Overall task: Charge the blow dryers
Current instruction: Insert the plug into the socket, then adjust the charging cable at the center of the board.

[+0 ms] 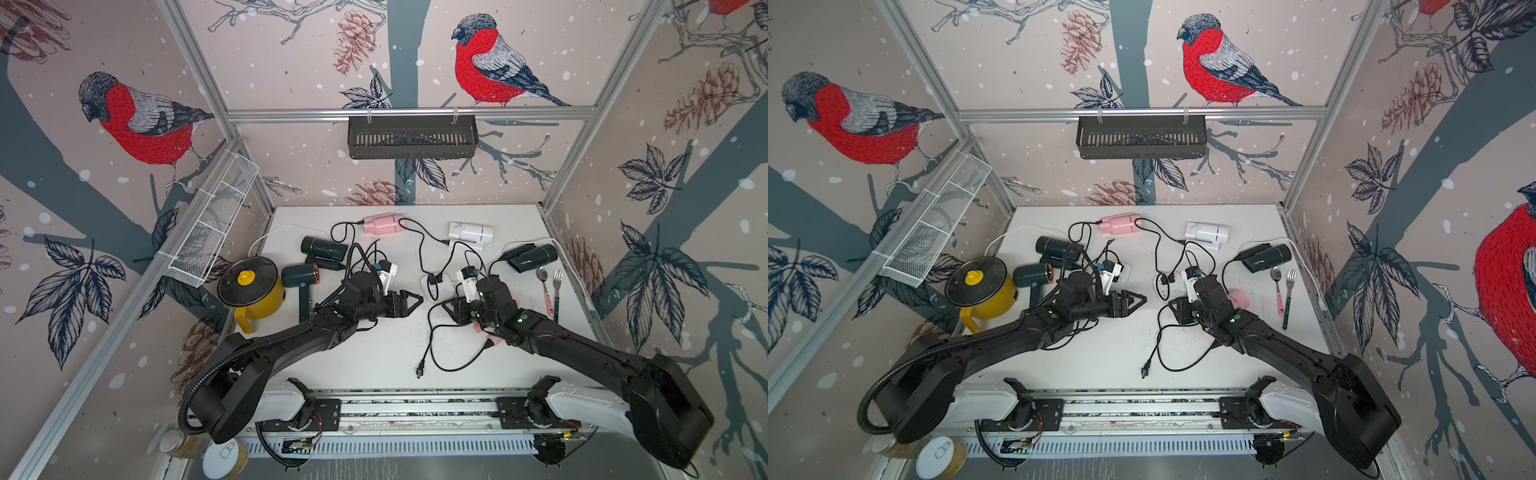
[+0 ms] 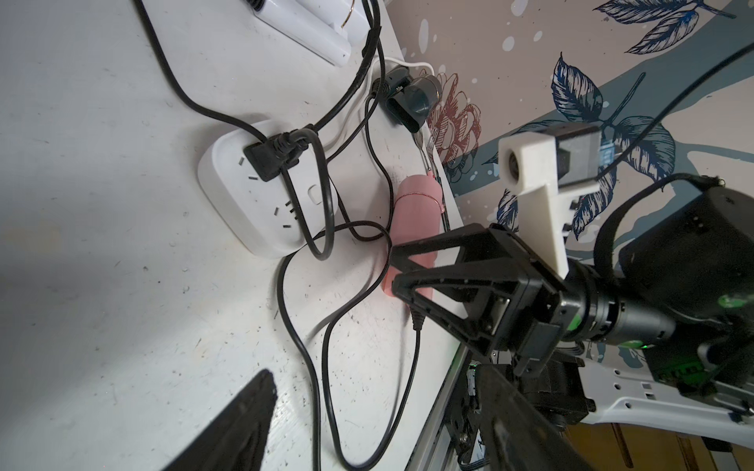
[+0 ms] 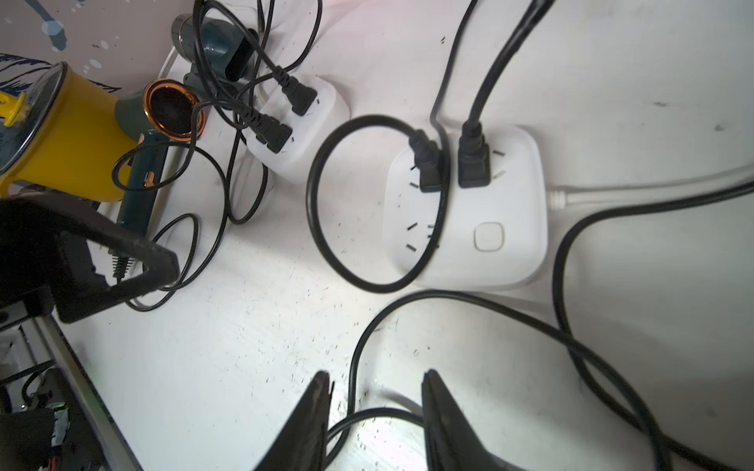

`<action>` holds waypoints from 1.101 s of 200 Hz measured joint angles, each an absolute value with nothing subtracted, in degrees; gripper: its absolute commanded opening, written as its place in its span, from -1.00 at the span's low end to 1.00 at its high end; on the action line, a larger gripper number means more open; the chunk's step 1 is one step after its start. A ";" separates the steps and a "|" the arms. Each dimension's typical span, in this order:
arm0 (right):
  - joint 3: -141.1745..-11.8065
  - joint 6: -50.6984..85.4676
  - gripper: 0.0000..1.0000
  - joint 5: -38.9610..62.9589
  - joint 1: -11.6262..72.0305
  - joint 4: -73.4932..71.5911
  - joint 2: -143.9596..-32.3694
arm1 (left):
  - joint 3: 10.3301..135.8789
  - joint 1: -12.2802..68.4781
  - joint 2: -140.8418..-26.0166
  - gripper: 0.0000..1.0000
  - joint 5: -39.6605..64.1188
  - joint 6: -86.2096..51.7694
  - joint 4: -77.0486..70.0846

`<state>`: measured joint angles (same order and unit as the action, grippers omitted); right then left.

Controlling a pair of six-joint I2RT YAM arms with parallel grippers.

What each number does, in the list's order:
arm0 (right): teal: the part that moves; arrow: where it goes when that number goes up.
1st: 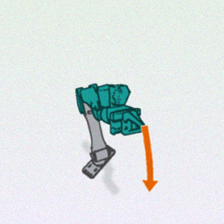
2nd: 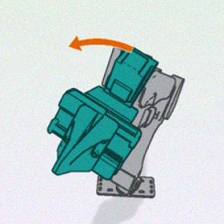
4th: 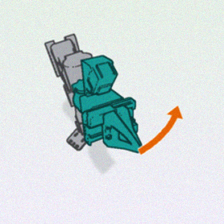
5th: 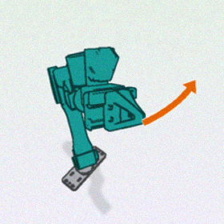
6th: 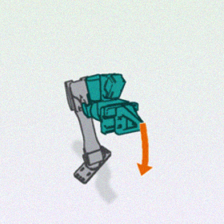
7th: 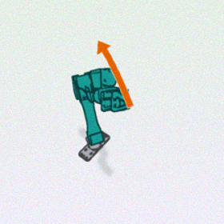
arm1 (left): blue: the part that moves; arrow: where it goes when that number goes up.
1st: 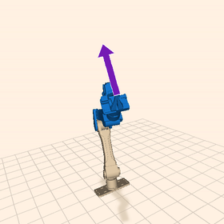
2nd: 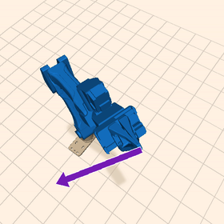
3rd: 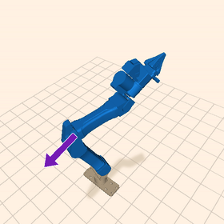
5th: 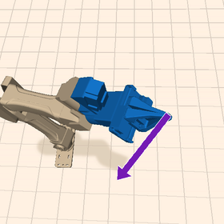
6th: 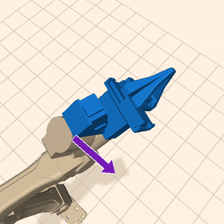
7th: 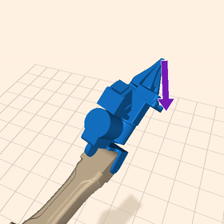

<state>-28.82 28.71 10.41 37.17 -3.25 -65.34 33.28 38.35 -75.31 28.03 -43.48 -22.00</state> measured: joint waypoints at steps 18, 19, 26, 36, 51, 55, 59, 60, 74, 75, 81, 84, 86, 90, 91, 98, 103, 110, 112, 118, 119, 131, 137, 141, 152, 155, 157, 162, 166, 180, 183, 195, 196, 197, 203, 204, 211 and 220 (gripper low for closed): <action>-29.26 28.25 0.12 8.29 39.59 -2.96 -65.80 | 33.30 38.35 -75.59 0.49 28.14 -43.72 -22.00; -29.41 28.18 0.13 8.01 39.92 -2.90 -65.93 | 33.30 38.35 -75.59 0.48 28.14 -43.75 -22.00; -30.20 27.49 0.17 6.57 41.47 -2.48 -66.57 | 33.30 38.35 -75.70 0.47 28.29 -44.23 -22.02; -31.51 26.44 0.20 4.23 43.53 -2.13 -67.79 | 33.30 38.35 -75.85 0.46 28.42 -44.71 -22.37; -33.52 25.21 0.30 -0.16 45.69 -1.37 -70.00 | 33.32 38.35 -76.01 0.44 28.45 -45.15 -23.49; -34.02 25.08 0.31 -1.39 45.93 -1.17 -70.70 | 33.32 38.35 -76.01 0.43 28.45 -45.21 -23.73; -34.57 24.82 0.31 -2.59 46.17 -0.93 -71.40 | 33.36 38.35 -76.01 0.43 28.47 -45.36 -23.83; -34.74 24.73 0.32 -2.94 46.26 -0.86 -71.68 | 33.36 38.35 -76.01 0.43 28.45 -45.41 -23.88; -36.42 23.81 0.31 -6.37 47.11 0.05 -74.35 | 33.36 38.30 -75.83 0.39 28.42 -46.17 -24.14; -36.51 23.81 0.31 -6.46 47.18 0.12 -74.48 | 33.36 38.30 -75.81 0.39 28.42 -46.22 -24.14; -37.30 23.70 0.30 -7.55 47.59 0.58 -75.77 | 33.36 38.13 -75.59 0.37 28.40 -46.35 -24.10; -37.69 23.64 0.29 -8.10 47.77 0.78 -76.34 | 33.36 38.04 -75.46 0.36 28.42 -46.48 -24.10; -38.02 23.62 0.29 -8.56 47.92 0.84 -76.82 | 33.36 38.00 -75.40 0.35 28.42 -46.52 -24.12; -38.68 23.59 0.27 -9.56 48.14 1.04 -77.78 | 33.36 37.87 -75.20 0.34 28.40 -46.57 -24.12; -38.76 23.59 0.26 -9.69 48.18 1.04 -77.93 | 33.36 37.80 -75.16 0.34 28.42 -46.59 -24.12; -39.86 23.55 0.23 -11.07 48.49 1.17 -79.55 | 33.32 37.45 -74.81 0.32 28.36 -46.92 -24.12; -40.58 23.40 0.20 -12.03 48.66 1.23 -80.64 | 33.17 37.19 -74.56 0.31 28.25 -47.29 -24.16; -41.52 23.11 0.14 -13.04 48.69 1.26 -82.08 | 32.91 36.88 -74.17 0.30 28.18 -47.81 -24.14; -41.76 22.94 0.12 -13.37 48.71 1.26 -82.50 | 32.80 36.82 -74.06 0.30 28.16 -47.88 -24.10; -42.54 22.50 0.06 -14.31 48.90 1.26 -83.72 | 32.56 36.60 -73.80 0.29 27.83 -48.03 -24.10; -42.63 22.48 0.04 -14.44 48.93 1.26 -83.88 | 32.49 36.60 -73.73 0.29 27.77 -48.03 -24.08; -44.42 22.35 -0.10 -16.53 49.41 1.48 -86.46 | 32.14 36.53 -73.23 0.29 27.24 -48.29 -23.88; -45.39 22.28 -0.17 -17.78 49.74 1.69 -87.74 | 32.08 36.53 -73.03 0.28 27.16 -48.58 -23.73; -46.00 22.22 -0.22 -18.65 49.91 1.83 -88.53 | 32.08 36.53 -72.90 0.28 27.11 -48.64 -23.70; -47.66 21.98 -0.48 -21.39 50.19 2.83 -90.30 | 32.05 36.51 -72.58 0.28 26.92 -48.69 -23.66; -48.10 21.76 -0.56 -22.02 50.26 3.16 -90.65 | 32.05 36.51 -72.42 0.28 26.92 -48.69 -23.62; -48.31 21.63 -0.60 -22.35 50.28 3.38 -90.83 | 32.05 36.51 -72.34 0.28 26.92 -48.69 -23.57; -48.93 21.02 -0.70 -23.42 50.28 4.03 -91.18 | 32.05 36.49 -72.12 0.28 26.89 -48.66 -23.44; -49.34 20.97 -0.75 -24.21 50.28 4.54 -91.26 | 32.05 36.49 -71.96 0.28 26.89 -48.66 -23.35; -50.72 20.43 -0.86 -26.33 50.41 6.02 -90.83 | 32.05 36.49 -71.57 0.28 26.83 -48.66 -23.16; -51.05 20.12 -0.88 -26.72 50.41 6.31 -90.70 | 32.05 36.49 -71.55 0.28 26.83 -48.64 -23.18; -53.08 18.63 -0.92 -28.45 50.41 7.68 -90.15 | 32.05 36.49 -71.55 0.27 26.83 -48.64 -23.09; -53.21 18.52 -0.92 -28.53 50.41 7.73 -90.13 | 32.05 36.49 -71.57 0.27 26.83 -48.64 -23.09; -53.49 18.24 -0.92 -28.75 50.41 7.86 -90.11 | 32.05 36.49 -71.57 0.27 26.83 -48.62 -23.07; -54.54 17.65 -0.93 -29.56 50.30 8.25 -90.11 | 32.05 36.49 -71.72 0.27 26.83 -48.62 -23.07; -54.81 17.56 -0.93 -29.80 50.24 8.38 -90.11 | 32.05 36.49 -71.72 0.27 26.83 -48.62 -23.09; -55.88 16.47 -0.93 -30.63 50.06 8.88 -90.15 | 32.05 36.49 -71.96 0.27 26.85 -48.62 -23.14; -57.23 15.11 -0.93 -31.75 49.78 9.47 -90.32 | 32.05 36.49 -72.29 0.27 26.92 -48.62 -23.14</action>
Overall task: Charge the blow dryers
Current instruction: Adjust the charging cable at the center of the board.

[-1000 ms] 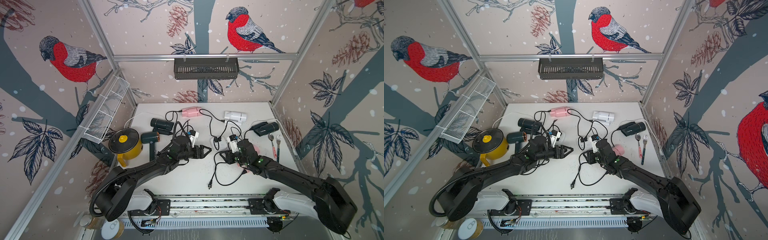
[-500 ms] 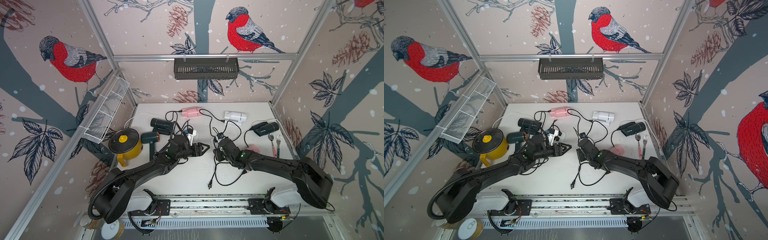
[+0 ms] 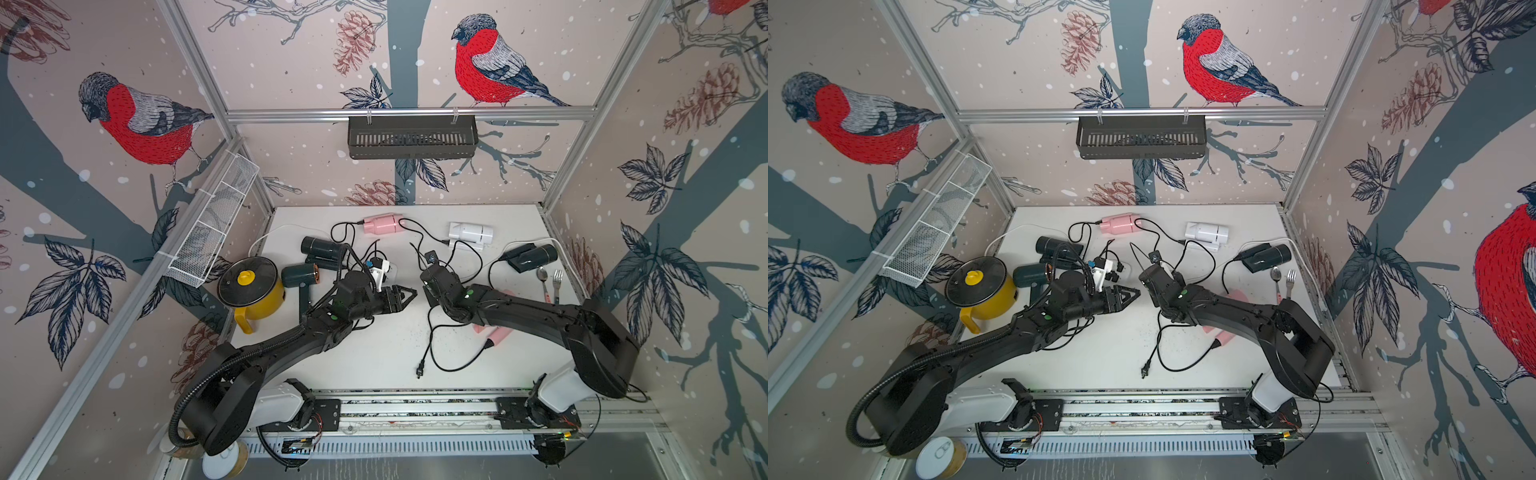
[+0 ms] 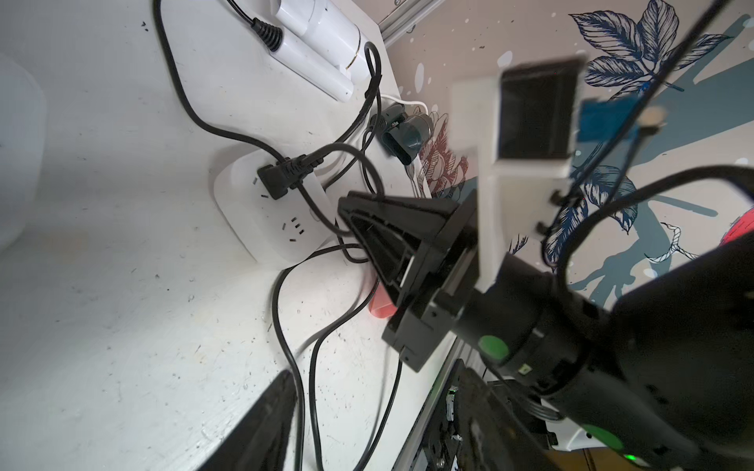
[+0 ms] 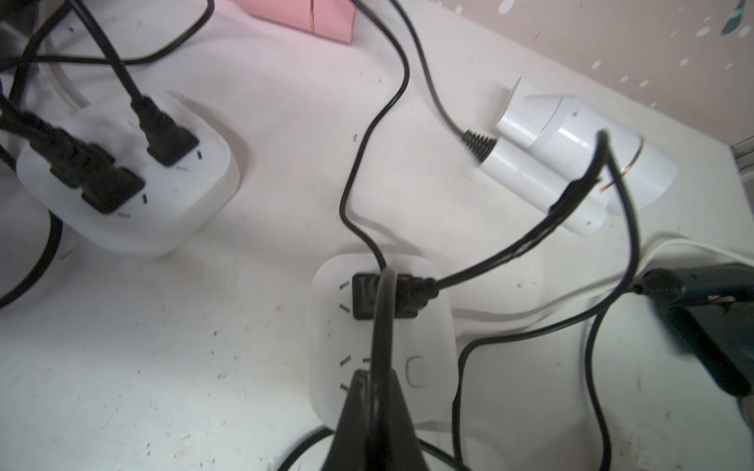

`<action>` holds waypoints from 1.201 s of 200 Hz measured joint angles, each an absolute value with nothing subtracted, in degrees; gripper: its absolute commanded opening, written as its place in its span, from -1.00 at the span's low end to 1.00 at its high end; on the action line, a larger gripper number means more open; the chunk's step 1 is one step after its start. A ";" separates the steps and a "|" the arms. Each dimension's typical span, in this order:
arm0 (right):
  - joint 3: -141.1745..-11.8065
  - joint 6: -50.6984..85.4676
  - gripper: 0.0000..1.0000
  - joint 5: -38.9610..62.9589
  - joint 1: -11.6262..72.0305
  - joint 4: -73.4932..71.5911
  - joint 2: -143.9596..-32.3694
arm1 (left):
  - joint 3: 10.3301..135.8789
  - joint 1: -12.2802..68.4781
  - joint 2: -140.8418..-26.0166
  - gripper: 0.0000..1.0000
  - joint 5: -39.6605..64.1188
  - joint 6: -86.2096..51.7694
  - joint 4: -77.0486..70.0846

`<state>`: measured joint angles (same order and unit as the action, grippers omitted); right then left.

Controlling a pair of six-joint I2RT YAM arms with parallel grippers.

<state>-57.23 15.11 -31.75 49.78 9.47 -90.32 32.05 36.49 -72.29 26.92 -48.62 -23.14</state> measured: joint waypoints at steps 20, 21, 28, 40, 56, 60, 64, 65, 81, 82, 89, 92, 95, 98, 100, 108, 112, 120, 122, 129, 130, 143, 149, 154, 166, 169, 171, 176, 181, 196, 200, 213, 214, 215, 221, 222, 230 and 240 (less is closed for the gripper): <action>-59.35 11.75 -0.93 -33.95 49.32 10.55 -91.35 | 32.08 36.49 -72.82 0.27 26.98 -48.62 -23.27; -59.40 11.68 -0.93 -34.04 49.32 10.59 -91.39 | 32.08 36.49 -72.82 0.27 26.98 -48.62 -23.27; -59.94 10.48 -0.93 -34.81 49.30 10.70 -91.88 | 32.08 36.49 -72.86 0.27 26.98 -48.62 -23.29; -60.84 8.47 -0.93 -35.83 49.30 10.87 -92.53 | 32.08 36.49 -72.88 0.26 26.98 -48.62 -23.29; -61.58 5.69 -0.93 -36.97 49.01 10.41 -93.41 | 32.08 36.49 -72.88 0.26 26.98 -48.62 -23.27; -61.60 5.28 -0.93 -37.26 48.95 10.26 -93.58 | 32.08 36.49 -72.88 0.27 27.00 -48.62 -23.27; -61.60 4.43 -0.93 -37.47 48.84 10.17 -93.78 | 32.08 36.49 -72.88 0.26 27.00 -48.60 -23.27; -61.60 4.27 -0.93 -37.52 48.82 10.17 -93.82 | 32.08 36.49 -72.88 0.26 27.00 -48.60 -23.27; -61.54 2.42 -0.93 -37.87 48.56 9.96 -94.76 | 32.08 36.49 -72.88 0.27 26.98 -48.58 -23.27; -61.54 2.37 -0.93 -37.87 48.56 9.93 -94.80 | 32.08 36.49 -72.88 0.26 26.98 -48.58 -23.27; -61.47 1.43 -0.93 -37.85 48.56 9.78 -95.24 | 32.05 36.49 -72.86 0.27 26.98 -48.58 -23.27; -61.43 1.17 -0.93 -37.85 48.56 9.78 -95.44 | 32.05 36.49 -72.86 0.26 26.98 -48.56 -23.27; -61.36 1.17 -0.93 -37.82 48.58 9.76 -95.59 | 32.01 36.49 -72.86 0.26 26.98 -48.56 -23.29; -61.32 1.13 -0.93 -37.82 48.60 9.76 -95.70 | 31.97 36.49 -72.86 0.26 26.98 -48.53 -23.29; -61.25 1.06 -0.93 -37.82 48.62 9.76 -95.77 | 31.94 36.49 -72.86 0.26 26.98 -48.51 -23.29; -61.17 0.78 -0.91 -37.52 48.66 9.78 -95.88 | 31.81 36.49 -72.86 0.26 26.98 -48.40 -23.27; -61.17 0.64 -0.90 -37.26 48.64 9.78 -95.88 | 31.73 36.49 -72.86 0.26 26.98 -48.40 -23.29; -61.17 0.71 -0.87 -36.47 48.53 9.65 -95.88 | 31.55 36.49 -72.86 0.26 26.98 -48.40 -23.31; -61.17 0.73 -0.86 -36.16 48.51 9.61 -95.85 | 31.51 36.49 -72.86 0.26 27.00 -48.40 -23.31; -61.17 1.04 -0.84 -34.96 48.34 9.56 -95.79 | 31.40 36.49 -72.86 0.26 26.98 -48.40 -23.29; -61.17 1.21 -0.83 -34.61 48.29 9.56 -95.74 | 31.38 36.49 -72.86 0.27 26.98 -48.40 -23.27; -61.17 2.11 -0.78 -31.70 47.92 9.82 -95.18 | 31.18 36.49 -72.84 0.26 26.98 -48.40 -23.35; -61.14 2.98 -0.77 -30.44 47.88 9.80 -94.78 | 31.07 36.49 -72.79 0.27 26.98 -48.40 -23.38; -61.14 3.31 -0.76 -29.43 47.68 9.76 -94.50 | 30.98 36.49 -72.77 0.26 26.98 -48.40 -23.38; -61.14 4.82 -0.75 -27.05 47.24 9.34 -94.08 | 30.76 36.49 -72.64 0.27 26.98 -48.40 -23.46; -61.14 5.08 -0.75 -26.46 47.11 9.15 -94.06 | 30.74 36.49 -72.62 0.26 27.00 -48.38 -23.44; -61.14 5.41 -0.75 -26.09 47.05 9.04 -94.06 | 30.72 36.49 -72.60 0.27 27.00 -48.38 -23.44; -61.17 6.20 -0.74 -25.39 46.85 8.91 -94.06 | 30.72 36.49 -72.58 0.26 27.05 -48.03 -23.46; -61.25 6.57 -0.74 -24.62 46.59 8.93 -94.06 | 30.74 36.53 -72.58 0.27 27.16 -47.94 -23.51; -62.11 8.62 -0.74 -23.68 45.93 8.91 -94.35 | 31.59 37.63 -72.58 0.26 26.74 -46.44 -22.31; -62.52 9.19 -0.72 -23.40 45.71 8.75 -94.54 | 32.16 38.22 -72.62 0.26 26.74 -45.98 -21.71; -63.75 10.72 -0.59 -22.59 45.15 8.23 -95.26 | 34.00 40.18 -72.86 0.26 26.68 -43.94 -20.08; -63.92 10.85 -0.59 -22.52 45.04 8.21 -95.37 | 34.15 40.38 -72.90 0.26 26.61 -43.75 -19.97; -63.99 10.87 -0.58 -22.46 44.99 8.21 -95.42 | 34.22 40.49 -72.90 0.26 26.57 -43.62 -19.90; -64.66 11.22 -0.52 -22.11 44.69 8.05 -95.81 | 34.72 41.19 -73.06 0.26 26.30 -42.85 -19.29; -64.73 11.29 -0.51 -22.04 44.64 8.03 -95.85 | 34.76 41.25 -73.08 0.25 26.28 -42.81 -19.22; -65.25 12.14 -0.41 -21.04 44.45 7.79 -96.03 | 35.03 41.93 -73.19 0.25 25.50 -41.85 -18.22; -65.28 12.86 -0.34 -20.34 44.18 7.33 -95.85 | 35.05 42.81 -73.25 0.24 24.34 -41.47 -16.73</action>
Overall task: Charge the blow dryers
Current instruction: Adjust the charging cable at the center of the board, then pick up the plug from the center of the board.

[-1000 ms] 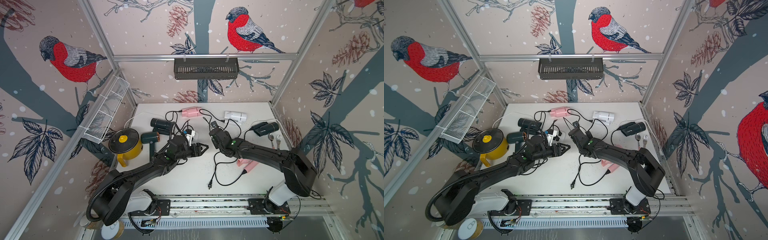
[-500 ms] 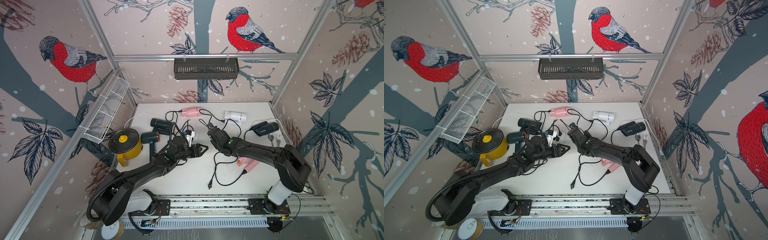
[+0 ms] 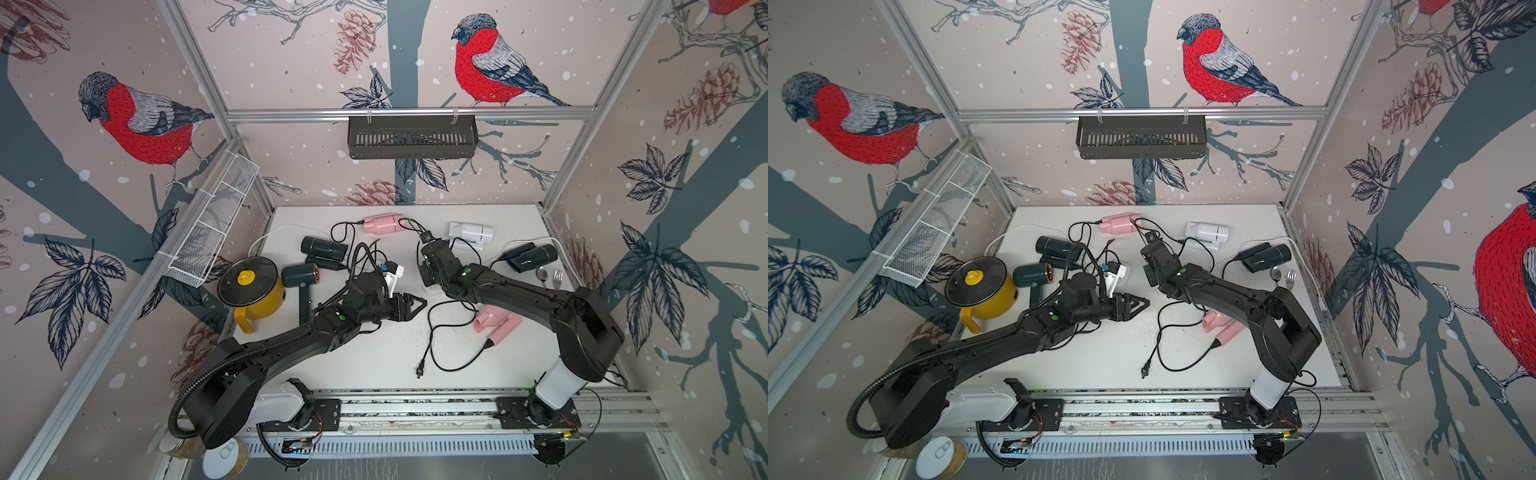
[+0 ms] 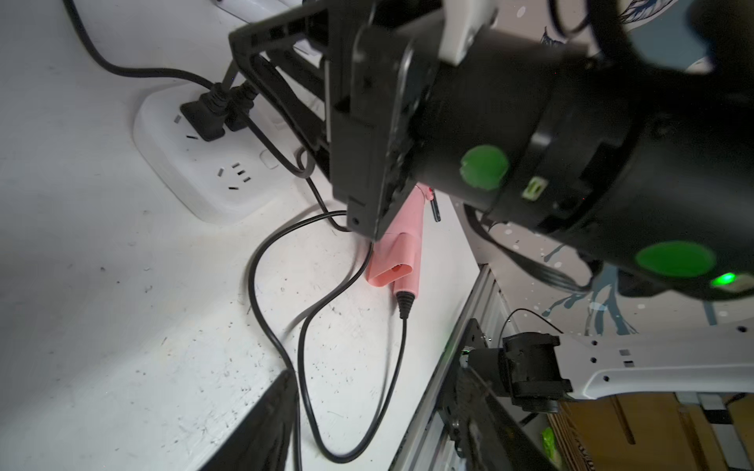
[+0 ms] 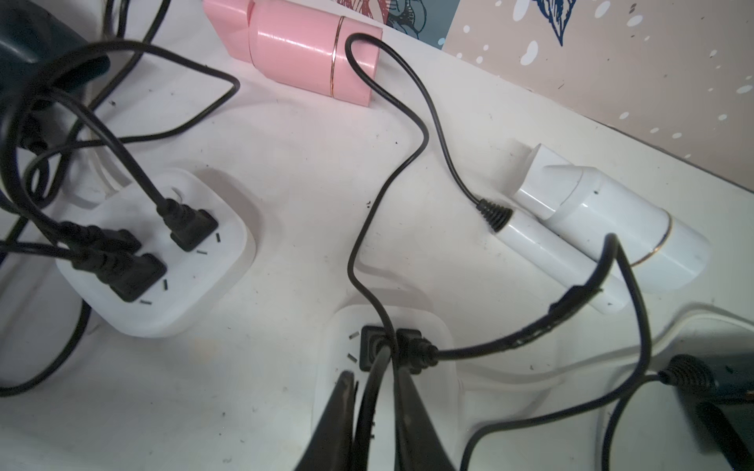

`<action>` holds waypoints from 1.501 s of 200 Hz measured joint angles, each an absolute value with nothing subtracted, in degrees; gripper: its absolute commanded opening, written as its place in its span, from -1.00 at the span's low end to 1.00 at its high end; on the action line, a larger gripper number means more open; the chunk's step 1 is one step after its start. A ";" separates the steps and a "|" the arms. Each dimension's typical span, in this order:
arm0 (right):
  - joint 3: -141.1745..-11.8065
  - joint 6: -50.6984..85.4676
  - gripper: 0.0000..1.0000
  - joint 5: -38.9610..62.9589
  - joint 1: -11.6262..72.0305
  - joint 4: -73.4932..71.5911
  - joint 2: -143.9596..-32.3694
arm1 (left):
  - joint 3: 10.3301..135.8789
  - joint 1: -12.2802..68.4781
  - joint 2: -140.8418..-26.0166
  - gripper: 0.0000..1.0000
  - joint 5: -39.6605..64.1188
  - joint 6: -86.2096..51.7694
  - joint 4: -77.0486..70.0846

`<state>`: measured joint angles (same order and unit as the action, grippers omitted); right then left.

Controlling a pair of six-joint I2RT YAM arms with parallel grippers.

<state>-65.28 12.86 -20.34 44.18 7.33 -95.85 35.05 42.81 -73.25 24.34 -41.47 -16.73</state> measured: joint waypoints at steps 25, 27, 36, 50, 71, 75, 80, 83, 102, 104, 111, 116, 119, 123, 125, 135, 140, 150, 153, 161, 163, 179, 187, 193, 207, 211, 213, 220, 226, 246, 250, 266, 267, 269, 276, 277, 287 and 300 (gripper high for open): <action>-63.02 14.79 -0.21 -17.15 44.14 7.46 -92.66 | 34.04 45.69 -73.95 0.23 22.72 -40.23 -14.66; -62.61 15.05 -0.21 -16.91 44.14 7.53 -92.09 | 33.82 45.95 -74.06 0.23 22.41 -40.23 -14.55; -60.58 15.53 -0.16 -16.08 43.99 7.31 -89.43 | 32.88 47.27 -74.72 0.23 21.63 -40.29 -14.33; -56.42 17.72 -0.12 -14.11 42.83 7.33 -84.38 | 31.42 49.74 -76.03 0.23 20.75 -40.73 -13.85; -49.25 21.26 -0.10 -10.96 39.13 7.55 -76.29 | 30.37 54.46 -78.78 0.23 19.38 -42.28 -13.91; -47.99 21.89 -0.09 -10.57 38.24 7.64 -74.98 | 30.35 55.42 -79.50 0.23 19.18 -42.68 -13.93; -46.74 22.79 -0.08 -10.37 37.23 7.77 -73.67 | 30.35 56.45 -80.40 0.23 18.79 -43.20 -14.09; -46.09 23.00 -0.07 -10.24 36.64 7.77 -72.95 | 30.39 57.14 -81.08 0.23 18.22 -43.35 -14.13; -42.89 24.86 -0.05 -8.67 32.95 8.86 -69.06 | 31.81 60.55 -84.68 0.23 16.23 -44.58 -13.37; -42.70 25.26 -0.05 -8.54 32.60 8.93 -68.84 | 32.03 60.90 -85.03 0.22 15.99 -44.75 -13.26; -42.33 25.45 -0.06 -7.90 31.46 9.06 -68.51 | 32.84 61.87 -86.04 0.22 14.85 -44.80 -12.91; -42.24 25.50 -0.07 -7.46 30.70 9.41 -68.51 | 33.47 62.50 -86.70 0.21 14.13 -44.91 -12.58; -42.24 25.47 -0.09 -7.09 30.33 9.67 -68.58 | 33.76 62.76 -86.98 0.21 13.69 -45.04 -12.49; -42.24 25.47 -0.10 -6.63 29.76 10.11 -68.82 | 34.17 63.13 -87.33 0.21 13.08 -45.04 -12.25; -42.26 25.47 -0.11 -6.48 29.58 10.24 -68.90 | 34.39 63.31 -87.50 0.20 12.80 -45.04 -12.14; -42.83 25.28 -0.14 -5.67 28.51 11.62 -70.17 | 35.22 63.88 -88.05 0.18 11.31 -45.15 -11.18; -43.42 25.15 -0.14 -5.02 28.10 12.49 -71.05 | 35.55 64.03 -88.18 0.16 10.52 -45.17 -10.63; -44.69 24.32 -0.15 -3.84 27.51 13.72 -73.17 | 35.97 64.14 -88.27 0.11 9.39 -45.19 -9.58; -45.08 23.75 -0.15 -3.44 27.33 14.11 -73.93 | 36.05 64.16 -88.29 0.10 8.93 -45.17 -9.37; -45.78 23.35 -0.15 -2.74 27.31 15.03 -75.42 | 36.40 64.18 -88.29 0.08 8.14 -45.17 -8.40; -45.93 23.09 -0.15 -2.50 27.33 15.33 -75.77 | 36.49 64.20 -88.29 0.08 7.86 -45.15 -8.23; -46.83 21.71 -0.15 -0.67 27.35 17.43 -78.11 | 37.21 64.20 -88.73 0.06 7.07 -45.06 -6.81; -47.03 20.75 -0.14 -0.56 27.46 18.17 -78.94 | 37.43 64.25 -89.08 0.06 6.63 -45.01 -6.28; -47.13 20.69 -0.14 -0.30 27.46 18.87 -79.50 | 37.50 64.27 -89.32 0.05 6.24 -44.99 -5.98; -47.31 19.42 -0.12 -0.03 27.46 20.21 -80.77 | 37.54 64.27 -89.58 0.05 6.00 -44.95 -5.72; -47.33 19.33 -0.12 0.05 27.46 20.67 -81.14 | 37.54 64.27 -89.60 0.05 6.02 -44.95 -5.76; -47.35 19.31 -0.12 0.12 27.46 20.91 -81.32 | 37.54 64.27 -89.60 0.05 6.02 -44.95 -5.74; -47.35 19.18 -0.11 0.14 27.46 21.43 -82.02 | 37.54 64.29 -89.60 0.04 6.00 -44.95 -5.76; -47.46 18.98 -0.11 0.14 27.53 21.96 -82.61 | 37.54 64.29 -89.60 0.04 6.00 -44.95 -5.74; -47.92 18.04 -0.10 -0.34 28.01 23.73 -84.55 | 37.54 64.29 -89.60 0.04 5.98 -44.95 -5.76; -48.03 18.04 -0.10 -0.60 28.10 23.94 -84.90 | 37.54 64.29 -89.60 0.04 5.98 -44.95 -5.76; -48.42 18.02 -0.10 -1.65 28.36 24.25 -86.21 | 37.54 64.29 -89.60 0.04 5.98 -44.95 -5.78; -48.42 18.02 -0.11 -1.76 28.38 24.27 -86.35 | 37.52 64.29 -89.60 0.03 5.98 -44.95 -5.78; -48.49 18.02 -0.11 -1.83 28.42 24.27 -86.50 | 37.52 64.29 -89.60 0.03 5.98 -44.95 -5.80; -48.62 17.98 -0.14 -2.07 28.42 24.36 -87.09 | 37.47 64.29 -89.60 0.03 6.00 -44.95 -5.85; -48.64 17.98 -0.15 -2.07 28.42 24.38 -87.13 | 37.47 64.29 -89.60 0.03 6.00 -44.95 -5.87; -48.82 17.85 -0.21 -2.44 28.42 24.45 -87.81 | 37.41 64.29 -89.60 0.03 6.00 -44.95 -6.00; -49.08 17.82 -0.35 -2.66 28.45 24.36 -88.64 | 37.32 64.29 -89.54 0.02 6.00 -44.97 -6.11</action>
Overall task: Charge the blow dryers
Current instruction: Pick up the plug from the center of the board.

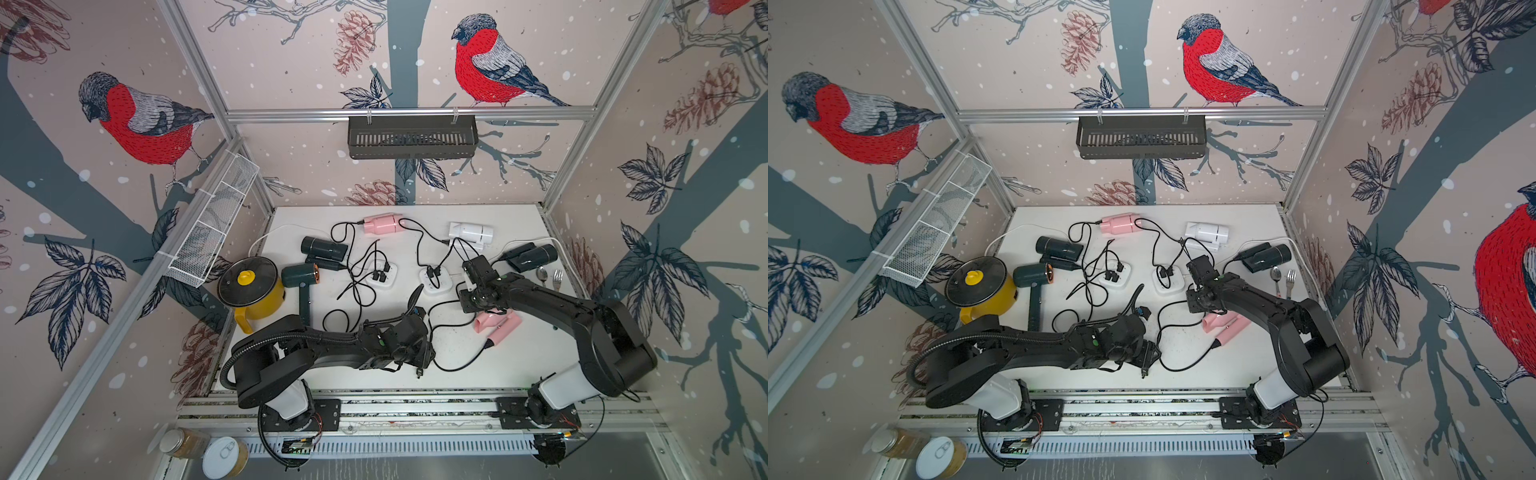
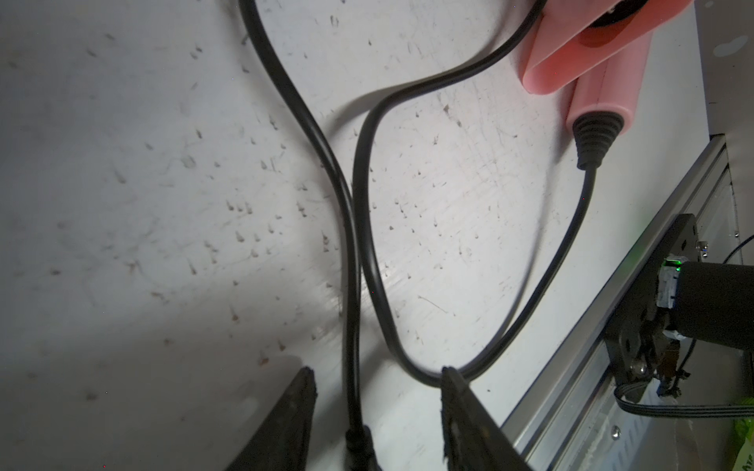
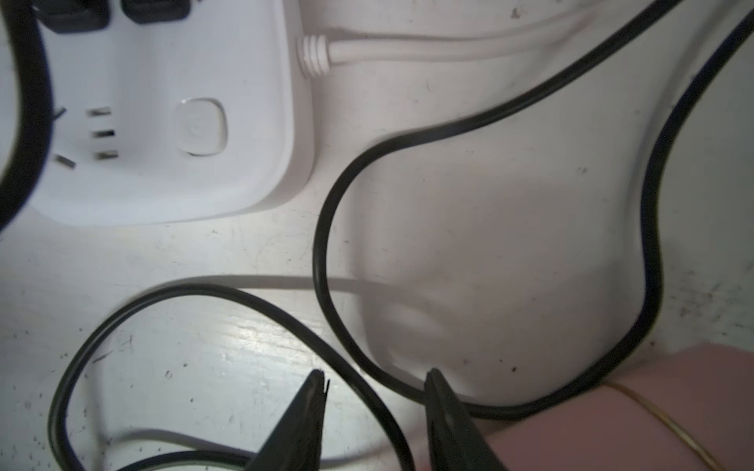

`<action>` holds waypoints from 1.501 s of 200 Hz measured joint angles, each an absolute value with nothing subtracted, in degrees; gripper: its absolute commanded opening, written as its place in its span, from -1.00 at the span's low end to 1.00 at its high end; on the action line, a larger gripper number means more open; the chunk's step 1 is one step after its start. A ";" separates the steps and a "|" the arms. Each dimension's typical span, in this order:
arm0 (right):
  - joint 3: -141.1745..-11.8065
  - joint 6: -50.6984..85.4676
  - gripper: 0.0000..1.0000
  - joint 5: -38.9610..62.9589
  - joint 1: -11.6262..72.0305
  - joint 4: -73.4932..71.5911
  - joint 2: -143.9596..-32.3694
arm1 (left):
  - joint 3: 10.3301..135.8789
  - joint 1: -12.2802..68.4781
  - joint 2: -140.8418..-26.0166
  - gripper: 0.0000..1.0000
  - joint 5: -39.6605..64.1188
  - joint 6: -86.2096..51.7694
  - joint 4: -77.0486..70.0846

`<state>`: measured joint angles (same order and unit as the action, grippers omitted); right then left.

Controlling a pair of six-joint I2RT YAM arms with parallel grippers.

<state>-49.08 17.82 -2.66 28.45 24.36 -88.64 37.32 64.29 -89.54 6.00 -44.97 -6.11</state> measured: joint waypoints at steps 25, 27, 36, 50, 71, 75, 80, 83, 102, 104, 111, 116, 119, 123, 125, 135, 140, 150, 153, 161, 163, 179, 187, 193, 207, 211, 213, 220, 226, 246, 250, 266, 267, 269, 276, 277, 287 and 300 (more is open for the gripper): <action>-49.76 17.72 -0.86 -3.90 29.63 24.34 -89.73 | 37.30 64.20 -89.32 0.01 5.98 -45.04 -5.96; -49.84 17.72 -0.89 -4.10 29.78 24.34 -89.76 | 37.28 64.16 -89.27 0.01 5.98 -45.06 -5.91; -50.30 17.74 -0.94 -5.08 30.59 24.38 -89.69 | 37.08 63.88 -88.99 0.01 6.00 -45.12 -5.89; -50.81 17.67 -0.95 -6.42 31.55 24.38 -88.71 | 36.29 63.00 -88.05 0.02 6.13 -45.28 -6.28; -50.87 17.61 -0.94 -7.27 32.60 24.51 -83.88 | 33.54 59.48 -85.32 0.06 8.32 -46.37 -8.86; -50.85 17.58 -0.95 -7.35 32.84 24.51 -82.56 | 33.15 58.81 -84.62 0.06 8.91 -46.41 -9.23; -50.81 17.54 -0.94 -7.33 33.15 24.40 -81.14 | 32.86 57.95 -83.83 0.07 9.08 -46.63 -9.45; -50.81 17.47 -0.95 -7.27 33.39 24.36 -80.20 | 32.80 57.41 -83.24 0.07 9.34 -46.61 -9.58; -50.78 16.45 -0.94 -6.68 34.46 24.21 -74.63 | 34.00 55.13 -80.38 0.11 10.39 -46.44 -9.91; -50.81 16.43 -0.94 -6.61 34.48 24.18 -74.28 | 34.28 54.94 -80.05 0.11 10.41 -46.19 -9.87; -50.94 16.25 -0.94 -6.13 34.61 24.25 -72.47 | 35.27 54.26 -79.18 0.14 10.46 -45.43 -9.82; -51.05 16.21 -0.94 -5.96 34.72 24.36 -71.35 | 35.97 53.71 -78.61 0.16 10.48 -44.60 -9.80; -51.13 16.05 -0.94 -5.85 34.83 24.47 -70.76 | 36.34 53.43 -78.32 0.17 10.55 -44.34 -9.74; -51.35 15.94 -0.94 -5.63 34.92 24.69 -69.87 | 36.93 52.95 -77.91 0.18 10.68 -44.16 -9.69; -51.48 15.84 -0.94 -5.48 34.98 24.86 -69.45 | 37.19 52.73 -77.71 0.19 10.74 -43.90 -9.67; -52.18 14.96 -0.94 -4.38 35.64 25.19 -67.64 | 38.28 51.51 -76.77 0.24 10.98 -42.74 -9.67; -52.47 14.83 -0.94 -3.86 36.07 25.26 -66.85 | 38.68 50.87 -76.36 0.26 11.07 -42.19 -9.63; -53.06 14.76 -0.94 -2.61 37.12 25.45 -65.12 | 39.40 49.50 -75.59 0.29 11.86 -41.32 -9.43; -53.17 14.70 -0.94 -2.55 37.41 25.50 -64.69 | 39.55 49.15 -75.40 0.30 11.88 -41.06 -9.30; -53.45 14.57 -0.93 -1.96 38.17 25.58 -63.29 | 39.92 48.12 -74.81 0.32 12.03 -40.23 -8.71; -53.49 14.55 -0.93 -1.65 38.33 25.61 -62.87 | 40.01 47.83 -74.63 0.32 12.01 -40.07 -8.56; -53.60 13.87 -0.94 0.56 38.89 25.47 -59.88 | 40.32 46.19 -73.45 0.36 12.56 -38.76 -7.84; -53.67 13.52 -0.93 2.00 38.94 25.26 -58.52 | 40.58 45.91 -72.90 0.38 13.02 -38.37 -7.51; -53.76 13.52 -0.93 3.09 38.94 25.10 -57.76 | 40.75 45.91 -72.60 0.39 13.65 -37.67 -7.44; -54.26 13.45 -0.93 5.78 38.96 24.93 -56.31 | 41.12 45.91 -71.77 0.41 15.29 -36.58 -7.27; -54.52 13.37 -0.94 6.57 38.96 24.86 -56.01 | 41.17 45.89 -71.46 0.42 15.09 -36.23 -7.11; -54.68 13.32 -0.94 6.98 38.96 24.80 -55.88 | 41.19 45.87 -71.35 0.43 15.05 -36.05 -7.07; -55.07 13.32 -0.94 8.08 39.00 24.62 -55.48 | 41.19 45.82 -70.76 0.44 14.92 -35.77 -6.96; -55.42 13.32 -0.93 9.08 39.00 24.43 -55.22 | 41.19 45.76 -70.28 0.45 14.92 -35.48 -6.94; -56.51 13.30 -0.94 11.73 39.00 23.88 -54.94 | 41.19 45.69 -68.47 0.46 14.94 -34.44 -6.85; -56.64 13.30 -0.94 12.05 39.00 23.88 -54.92 | 41.19 45.69 -68.03 0.46 14.94 -34.33 -6.76; -56.99 13.28 -0.94 13.65 38.98 23.86 -54.85 | 41.39 45.67 -66.37 0.46 14.02 -33.87 -5.96; -57.01 13.28 -0.94 13.72 38.98 23.83 -54.85 | 41.43 45.67 -66.24 0.46 13.80 -33.78 -5.82; -57.04 13.30 -0.94 13.89 38.98 23.79 -54.85 | 41.52 45.67 -66.02 0.46 13.47 -33.61 -5.63; -57.10 13.28 -0.93 14.61 38.96 23.75 -54.85 | 41.67 45.65 -65.28 0.47 12.45 -33.06 -5.08; -57.10 13.30 -0.93 14.74 38.92 23.73 -54.85 | 41.69 45.65 -65.19 0.47 12.27 -32.99 -5.04; -57.19 13.28 -0.94 15.79 38.94 23.66 -54.94 | 41.71 45.63 -64.10 0.48 10.46 -32.49 -4.73; -57.25 13.30 -0.94 17.19 38.94 23.53 -55.09 | 41.60 45.60 -63.09 0.49 9.47 -31.18 -4.89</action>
